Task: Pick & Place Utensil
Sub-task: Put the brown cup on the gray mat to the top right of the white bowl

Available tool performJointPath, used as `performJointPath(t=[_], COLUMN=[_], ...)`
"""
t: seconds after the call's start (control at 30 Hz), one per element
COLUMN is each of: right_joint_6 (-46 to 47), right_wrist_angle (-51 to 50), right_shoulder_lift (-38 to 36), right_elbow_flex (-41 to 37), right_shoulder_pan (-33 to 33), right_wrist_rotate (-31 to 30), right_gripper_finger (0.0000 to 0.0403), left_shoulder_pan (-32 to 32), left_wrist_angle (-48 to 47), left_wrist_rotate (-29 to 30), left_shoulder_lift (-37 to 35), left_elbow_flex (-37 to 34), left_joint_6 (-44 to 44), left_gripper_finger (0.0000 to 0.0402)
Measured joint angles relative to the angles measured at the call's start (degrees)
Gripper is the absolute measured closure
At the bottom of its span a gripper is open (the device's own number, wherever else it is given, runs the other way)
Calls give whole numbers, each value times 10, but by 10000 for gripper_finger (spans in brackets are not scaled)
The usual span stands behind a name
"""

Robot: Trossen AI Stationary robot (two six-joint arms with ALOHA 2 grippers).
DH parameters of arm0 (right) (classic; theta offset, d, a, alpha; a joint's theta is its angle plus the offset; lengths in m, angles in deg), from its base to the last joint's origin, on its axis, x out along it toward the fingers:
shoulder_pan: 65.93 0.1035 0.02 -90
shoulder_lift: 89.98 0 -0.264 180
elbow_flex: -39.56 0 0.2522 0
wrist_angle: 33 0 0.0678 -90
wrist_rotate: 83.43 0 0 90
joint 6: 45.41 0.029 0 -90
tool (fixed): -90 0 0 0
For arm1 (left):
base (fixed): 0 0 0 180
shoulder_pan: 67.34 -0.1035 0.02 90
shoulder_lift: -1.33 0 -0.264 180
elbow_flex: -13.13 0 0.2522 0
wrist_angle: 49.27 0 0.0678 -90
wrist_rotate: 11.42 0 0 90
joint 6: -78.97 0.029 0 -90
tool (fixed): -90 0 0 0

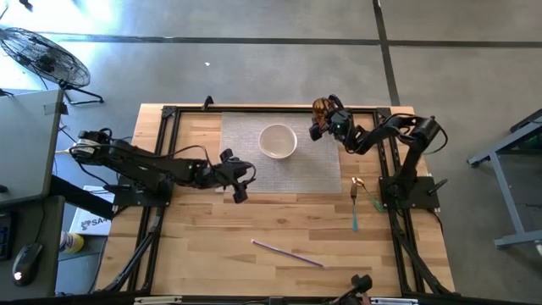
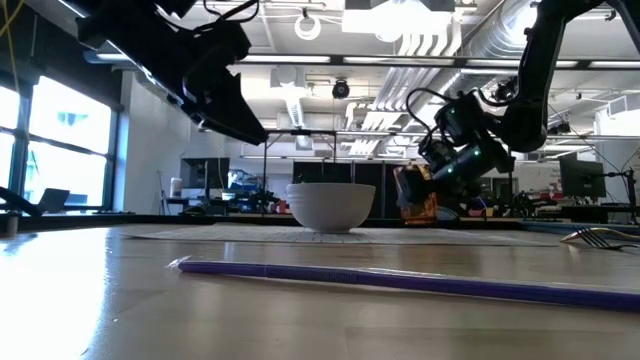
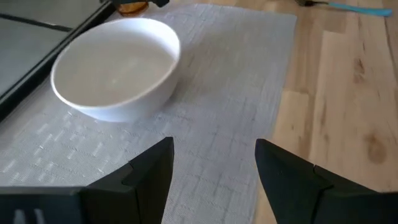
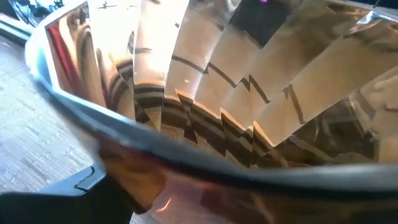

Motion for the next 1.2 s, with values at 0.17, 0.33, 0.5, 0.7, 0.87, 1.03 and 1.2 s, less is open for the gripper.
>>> performJointPath(t=[0.17, 0.33, 0.5, 0.7, 0.87, 1.03, 1.2], right_joint_6=[17, 26, 13, 21, 37, 43, 47], right_wrist_angle=[-3, -5, -2, -27, -85, -163, -210], right_shoulder_lift=[0, 13, 20, 8, -16, -47, -86], right_elbow_flex=[0, 0, 0, 2, 2, 2, 2], right_shoulder_pan=[-6, -8, 1, 1, 1, 0, 2], right_wrist_rotate=[8, 16, 5, 8, 20, 19, 20], right_gripper_finger=[36, 34, 21, 7, 5, 4, 4], left_shoulder_pan=[-29, -55, -73, -75, -75, -75, -75], left_wrist_angle=[0, 1, 1, 1, 1, -12, -37], left_wrist_rotate=[-21, -32, -46, -46, -46, -61, -58], left_shoulder_lift=[0, 0, 0, 0, 0, -9, -45], left_elbow_flex=[7, 7, 7, 7, 7, 7, 7], left_joint_6=[13, 21, 21, 31, 31, 31, 31], left_gripper_finger=[181, 181, 181, 181, 181, 181, 181])
